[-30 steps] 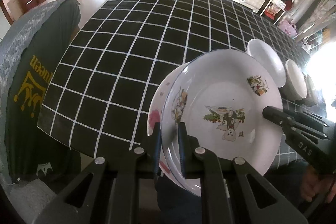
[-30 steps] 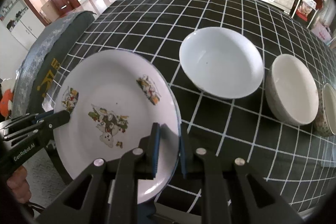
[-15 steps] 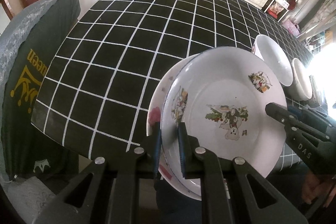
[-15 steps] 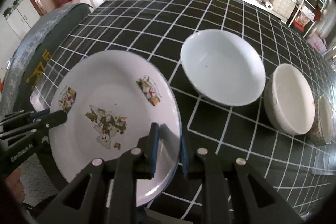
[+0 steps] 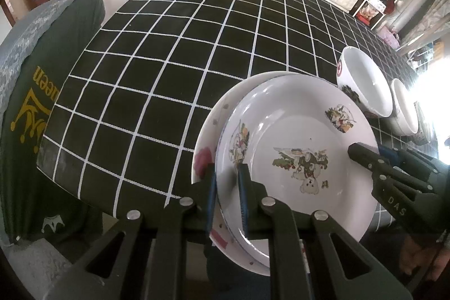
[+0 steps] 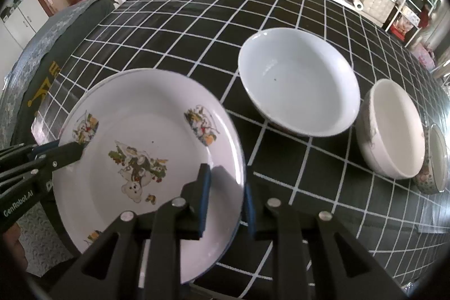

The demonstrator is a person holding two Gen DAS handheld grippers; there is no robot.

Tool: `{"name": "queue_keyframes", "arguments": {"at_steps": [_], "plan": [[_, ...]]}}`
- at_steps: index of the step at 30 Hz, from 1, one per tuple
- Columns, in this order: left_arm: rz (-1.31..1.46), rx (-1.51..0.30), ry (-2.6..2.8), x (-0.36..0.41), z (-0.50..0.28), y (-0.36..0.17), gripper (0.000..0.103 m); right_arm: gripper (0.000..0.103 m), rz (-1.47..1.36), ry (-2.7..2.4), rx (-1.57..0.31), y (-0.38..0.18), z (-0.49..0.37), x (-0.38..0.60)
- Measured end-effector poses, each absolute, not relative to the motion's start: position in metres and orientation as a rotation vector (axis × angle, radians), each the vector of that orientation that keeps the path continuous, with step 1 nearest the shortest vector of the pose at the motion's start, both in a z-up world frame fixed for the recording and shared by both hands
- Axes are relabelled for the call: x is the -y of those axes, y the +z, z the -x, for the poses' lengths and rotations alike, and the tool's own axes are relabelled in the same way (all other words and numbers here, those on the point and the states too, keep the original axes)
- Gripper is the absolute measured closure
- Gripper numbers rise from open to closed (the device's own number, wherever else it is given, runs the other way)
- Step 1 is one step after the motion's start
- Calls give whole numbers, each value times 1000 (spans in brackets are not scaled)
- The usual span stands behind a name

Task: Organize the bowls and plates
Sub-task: 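Lower the cartoon-print plate onto the stack and open both grippers, then move the left gripper to the plain white bowl and grip its rim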

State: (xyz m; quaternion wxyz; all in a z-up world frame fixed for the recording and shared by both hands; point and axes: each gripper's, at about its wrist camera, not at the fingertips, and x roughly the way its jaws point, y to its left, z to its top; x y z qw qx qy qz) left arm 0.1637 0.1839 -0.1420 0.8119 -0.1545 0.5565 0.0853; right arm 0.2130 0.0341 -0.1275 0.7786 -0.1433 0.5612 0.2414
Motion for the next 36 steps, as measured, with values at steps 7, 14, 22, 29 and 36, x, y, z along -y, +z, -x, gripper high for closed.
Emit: {"name": "queue_keyframes", "arguments": {"at_steps": [7,14,22,29,36], "plan": [[325,-1180,194,-184,-156,-138,91,77,322,535,-1202,-124,-206,-31],[289,-1154,227,-182,-146,-123,90,77,297,529,-1195,-115,-202,-20],[282,-1083,202,-173,-132,-87,90,77,236,544,-1128,-81,-191,-4],[238,-1006,122,-139,-123,-48,90,77,204,540,-1075,-50,-178,15],[165,-972,7,-98,-125,-23,90,77,172,505,-1023,-23,-168,43]]}}
